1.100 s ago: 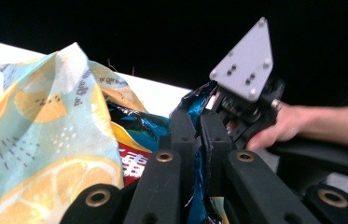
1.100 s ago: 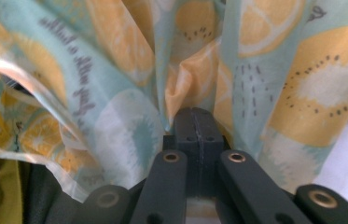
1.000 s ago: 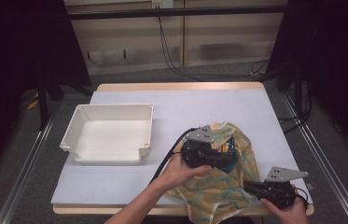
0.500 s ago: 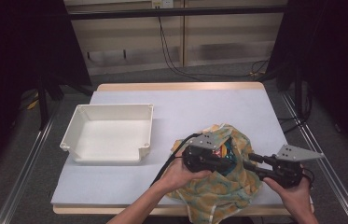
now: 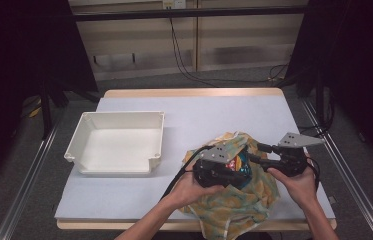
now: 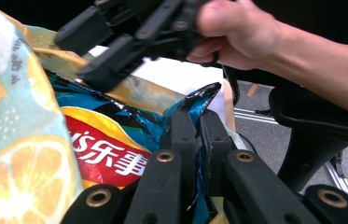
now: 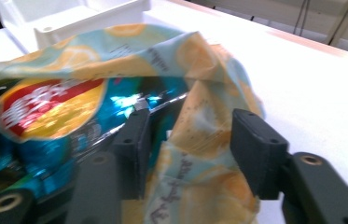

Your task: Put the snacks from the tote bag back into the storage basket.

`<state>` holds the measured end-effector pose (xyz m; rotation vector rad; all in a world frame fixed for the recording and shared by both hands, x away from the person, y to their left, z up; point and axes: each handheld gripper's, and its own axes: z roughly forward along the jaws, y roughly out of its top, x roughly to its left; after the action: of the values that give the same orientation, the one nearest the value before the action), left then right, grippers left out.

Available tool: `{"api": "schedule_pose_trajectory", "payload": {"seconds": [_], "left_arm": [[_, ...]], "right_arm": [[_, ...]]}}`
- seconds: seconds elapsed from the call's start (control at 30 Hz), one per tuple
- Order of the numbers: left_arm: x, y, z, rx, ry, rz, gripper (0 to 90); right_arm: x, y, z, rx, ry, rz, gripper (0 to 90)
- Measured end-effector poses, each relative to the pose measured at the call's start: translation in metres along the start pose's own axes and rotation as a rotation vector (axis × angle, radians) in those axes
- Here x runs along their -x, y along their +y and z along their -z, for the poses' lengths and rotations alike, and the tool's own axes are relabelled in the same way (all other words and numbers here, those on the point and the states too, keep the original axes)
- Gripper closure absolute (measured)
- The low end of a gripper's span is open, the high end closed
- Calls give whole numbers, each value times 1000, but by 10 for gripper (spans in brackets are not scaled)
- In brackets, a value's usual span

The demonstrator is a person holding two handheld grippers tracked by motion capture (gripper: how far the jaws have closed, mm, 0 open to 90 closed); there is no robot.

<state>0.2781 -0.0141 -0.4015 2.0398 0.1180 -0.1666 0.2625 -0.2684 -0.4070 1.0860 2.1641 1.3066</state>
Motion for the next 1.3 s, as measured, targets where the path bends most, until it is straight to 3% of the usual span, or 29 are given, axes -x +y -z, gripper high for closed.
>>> {"api": "schedule_pose_trajectory", "payload": {"seconds": [0.2,0.33,0.53,0.63,0.8,0.97,1.3], "left_arm": [[2,0,2,1,-4,-14,866],[3,0,6,10,-9,-25,866],[2,2,12,21,-26,-39,867],[5,4,18,80,-29,-58,867],[0,13,25,105,-7,-49,867],[-11,24,35,159,13,-30,867],[-32,53,44,209,65,-11,867]], "right_arm": [[14,5,-10,-1,12,-29,821],[24,8,-18,3,30,-57,898],[37,15,-29,8,26,-77,900],[42,18,-35,10,11,-89,900],[53,19,-45,14,10,-111,900],[47,24,-45,39,31,-104,900],[47,28,-49,21,53,-93,900]]}}
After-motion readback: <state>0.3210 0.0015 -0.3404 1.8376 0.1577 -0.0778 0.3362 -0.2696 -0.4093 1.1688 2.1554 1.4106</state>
